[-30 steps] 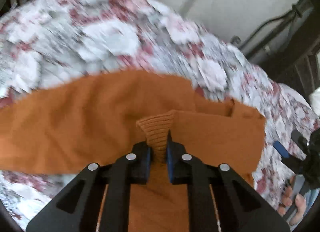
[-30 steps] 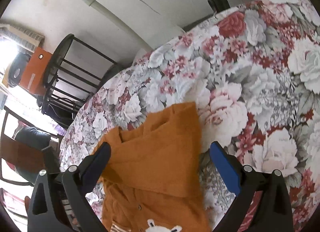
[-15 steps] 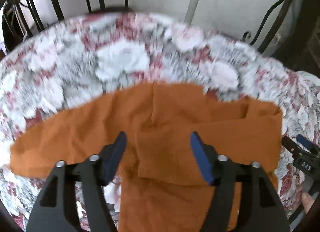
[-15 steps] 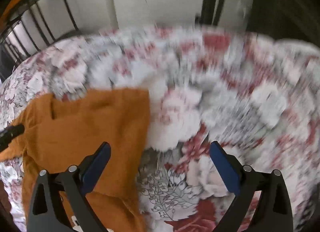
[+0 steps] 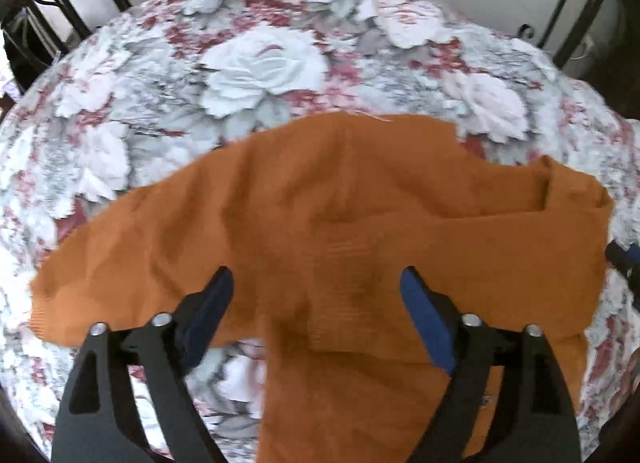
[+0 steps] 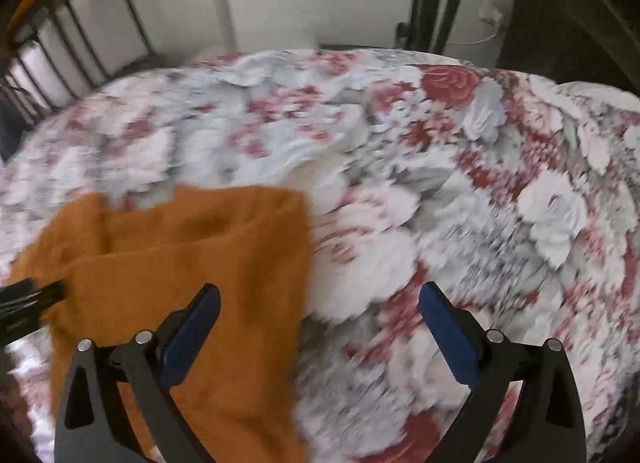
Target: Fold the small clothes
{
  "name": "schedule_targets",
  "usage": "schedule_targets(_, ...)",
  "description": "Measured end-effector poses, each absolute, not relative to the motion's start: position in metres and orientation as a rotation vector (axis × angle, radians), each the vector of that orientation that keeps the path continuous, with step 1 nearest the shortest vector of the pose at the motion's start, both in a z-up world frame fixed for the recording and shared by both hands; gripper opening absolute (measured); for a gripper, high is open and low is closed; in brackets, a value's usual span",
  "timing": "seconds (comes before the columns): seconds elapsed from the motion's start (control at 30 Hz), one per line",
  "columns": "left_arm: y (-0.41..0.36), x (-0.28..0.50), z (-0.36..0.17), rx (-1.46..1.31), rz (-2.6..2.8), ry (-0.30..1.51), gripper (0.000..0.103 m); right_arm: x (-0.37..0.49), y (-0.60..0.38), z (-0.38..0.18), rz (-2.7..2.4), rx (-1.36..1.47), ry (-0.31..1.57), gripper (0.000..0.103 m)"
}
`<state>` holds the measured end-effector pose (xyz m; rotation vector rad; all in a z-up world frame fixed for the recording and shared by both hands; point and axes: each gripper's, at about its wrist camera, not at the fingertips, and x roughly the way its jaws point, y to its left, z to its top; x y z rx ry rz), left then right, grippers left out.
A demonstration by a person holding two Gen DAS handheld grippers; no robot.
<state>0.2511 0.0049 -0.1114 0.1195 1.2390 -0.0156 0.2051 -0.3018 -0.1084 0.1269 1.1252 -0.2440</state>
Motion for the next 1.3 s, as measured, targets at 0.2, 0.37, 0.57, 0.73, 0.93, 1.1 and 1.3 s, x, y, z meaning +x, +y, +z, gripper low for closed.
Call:
schedule_targets(0.2, 0.022, 0.263, -0.140, 0.061, 0.037, 1.387, 0.099, 0.214, -0.311, -0.131, -0.309, 0.170, 1.170, 0.100)
schedule_targets(0.37, 0.027, 0.261, -0.112, 0.063, 0.044, 1.331, 0.098, 0.184, -0.276, -0.127, -0.243, 0.087, 1.205, 0.100)
schedule_targets(0.57, 0.047, 0.241, -0.129, 0.003, -0.030, 1.489, 0.098, 0.164, -0.265, -0.122, -0.227, 0.170, 1.218, 0.099)
schedule_targets(0.73, 0.132, 0.221, -0.085, -0.213, -0.008, 1.334, 0.098, 0.137, -0.248, -0.018, -0.120, 0.357, 0.853, 0.099)
schedule_targets(0.93, 0.266, 0.201, -0.113, -0.601, 0.109, 1.258, 0.098, 0.125, -0.233, -0.080, 0.084, 0.860, 1.141, 0.092)
schedule_targets(1.1, 0.310, 0.199, -0.121, -0.758, 0.082, 1.178, 0.098, 0.126, -0.182, -0.044, 0.066, 0.524, 1.092, 0.092)
schedule_targets(1.3, 0.314, 0.203, -0.124, -0.752, 0.116, 1.142, 0.079, 0.132, -0.178, -0.045, 0.125, 0.517, 1.065, 0.093)
